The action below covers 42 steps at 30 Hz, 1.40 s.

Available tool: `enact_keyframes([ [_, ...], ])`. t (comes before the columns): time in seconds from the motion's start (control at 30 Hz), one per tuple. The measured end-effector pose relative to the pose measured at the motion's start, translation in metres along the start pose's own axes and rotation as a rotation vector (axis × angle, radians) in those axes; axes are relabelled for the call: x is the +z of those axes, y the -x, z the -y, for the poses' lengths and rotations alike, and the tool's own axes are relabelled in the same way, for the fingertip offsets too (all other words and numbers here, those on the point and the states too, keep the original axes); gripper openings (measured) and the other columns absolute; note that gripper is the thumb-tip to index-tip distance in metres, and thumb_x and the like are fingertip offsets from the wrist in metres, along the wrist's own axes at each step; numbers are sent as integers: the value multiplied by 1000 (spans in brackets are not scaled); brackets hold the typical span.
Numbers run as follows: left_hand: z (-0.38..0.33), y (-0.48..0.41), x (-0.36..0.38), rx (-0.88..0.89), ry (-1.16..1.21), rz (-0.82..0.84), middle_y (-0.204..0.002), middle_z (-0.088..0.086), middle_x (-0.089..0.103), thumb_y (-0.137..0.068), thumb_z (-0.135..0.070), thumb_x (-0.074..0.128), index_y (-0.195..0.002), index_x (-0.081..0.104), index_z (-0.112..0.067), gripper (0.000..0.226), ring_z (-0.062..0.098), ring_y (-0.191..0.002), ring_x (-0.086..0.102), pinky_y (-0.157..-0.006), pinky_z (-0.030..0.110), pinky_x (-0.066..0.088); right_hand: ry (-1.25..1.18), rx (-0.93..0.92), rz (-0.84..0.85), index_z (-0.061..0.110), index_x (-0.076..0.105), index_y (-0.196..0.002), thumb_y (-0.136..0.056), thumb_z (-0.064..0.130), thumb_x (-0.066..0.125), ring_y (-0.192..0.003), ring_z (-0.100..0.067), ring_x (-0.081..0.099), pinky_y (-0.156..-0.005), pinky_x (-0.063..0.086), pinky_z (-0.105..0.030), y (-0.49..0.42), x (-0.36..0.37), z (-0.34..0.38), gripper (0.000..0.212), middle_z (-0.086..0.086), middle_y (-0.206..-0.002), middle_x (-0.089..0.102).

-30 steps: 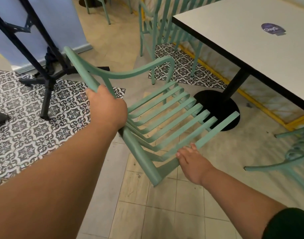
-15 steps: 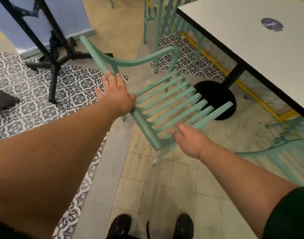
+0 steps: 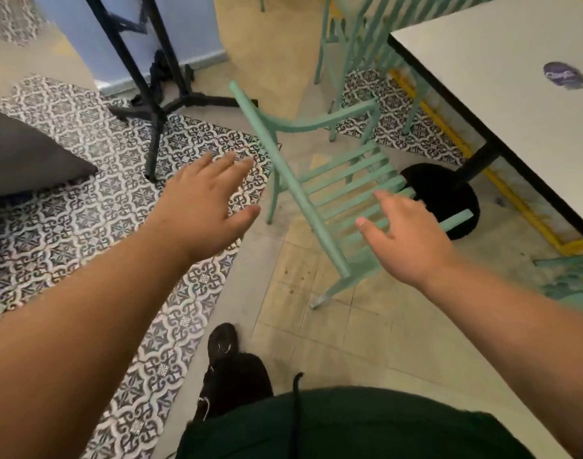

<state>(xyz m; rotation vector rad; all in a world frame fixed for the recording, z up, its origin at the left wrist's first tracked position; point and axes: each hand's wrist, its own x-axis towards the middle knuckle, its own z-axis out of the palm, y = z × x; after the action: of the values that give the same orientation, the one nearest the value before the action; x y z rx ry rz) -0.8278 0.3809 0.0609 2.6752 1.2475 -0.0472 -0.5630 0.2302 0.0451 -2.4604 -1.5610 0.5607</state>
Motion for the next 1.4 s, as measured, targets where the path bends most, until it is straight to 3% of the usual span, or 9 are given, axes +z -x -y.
enact_keyframes([
  [0.13, 63, -33, -25, 28, -23, 20, -168, 1, 21, -91, -67, 33, -161, 15, -35, 79, 30, -154, 15, -123, 54, 21, -20, -18, 23, 16, 38, -155, -99, 55, 43, -143, -30, 38, -118, 31, -45, -45, 7, 63, 69, -13, -154, 46],
  [0.4, 177, -117, -77, 116, -88, 151, -168, -1, 19, -84, -74, 19, -161, 9, -37, 87, 28, -154, 18, -121, 55, 25, -102, 94, -32, 17, 40, -153, -100, 56, 43, -131, -34, 50, -107, 41, -43, -140, 6, 159, 65, -14, -142, 55],
  [0.67, 217, -252, -102, 237, -86, 153, -165, 1, 30, -88, -69, 26, -161, 16, -31, 83, 28, -152, 24, -123, 48, 25, -163, 248, -51, 18, 35, -156, -99, 60, 38, -140, -28, 43, -115, 37, -42, -243, -19, 151, 71, -12, -152, 48],
  [0.9, 250, -379, -142, 277, -67, 111, -165, -2, 29, -89, -67, 29, -161, 15, -32, 82, 23, -153, 22, -123, 38, 17, -156, 335, -92, 14, 44, -151, -99, 58, 40, -135, -31, 50, -112, 40, -42, -362, -50, 157, 69, -15, -147, 55],
  [1.1, 301, -493, -157, 365, -30, 127, -166, -8, 25, -85, -72, 24, -161, 11, -37, 84, 21, -153, 19, -121, 49, 27, -129, 425, -132, 14, 45, -151, -101, 52, 43, -133, -32, 50, -110, 41, -43, -463, -71, 191, 63, -15, -147, 54],
  [1.23, 339, -578, -169, 503, -57, 131, -166, -5, 26, -85, -71, 22, -161, 14, -34, 85, 21, -153, 21, -124, 45, 22, -158, 532, -224, 20, 38, -156, -102, 54, 40, -141, -31, 44, -114, 37, -43, -517, -71, 218, 64, -11, -155, 47],
  [1.4, 366, -658, -186, 591, -125, 189, -166, -5, 25, -90, -66, 28, -161, 14, -32, 80, 25, -153, 20, -124, 44, 22, -246, 671, -297, 16, 41, -153, -102, 54, 40, -133, -33, 51, -108, 41, -44, -563, -73, 254, 64, -15, -149, 51],
])
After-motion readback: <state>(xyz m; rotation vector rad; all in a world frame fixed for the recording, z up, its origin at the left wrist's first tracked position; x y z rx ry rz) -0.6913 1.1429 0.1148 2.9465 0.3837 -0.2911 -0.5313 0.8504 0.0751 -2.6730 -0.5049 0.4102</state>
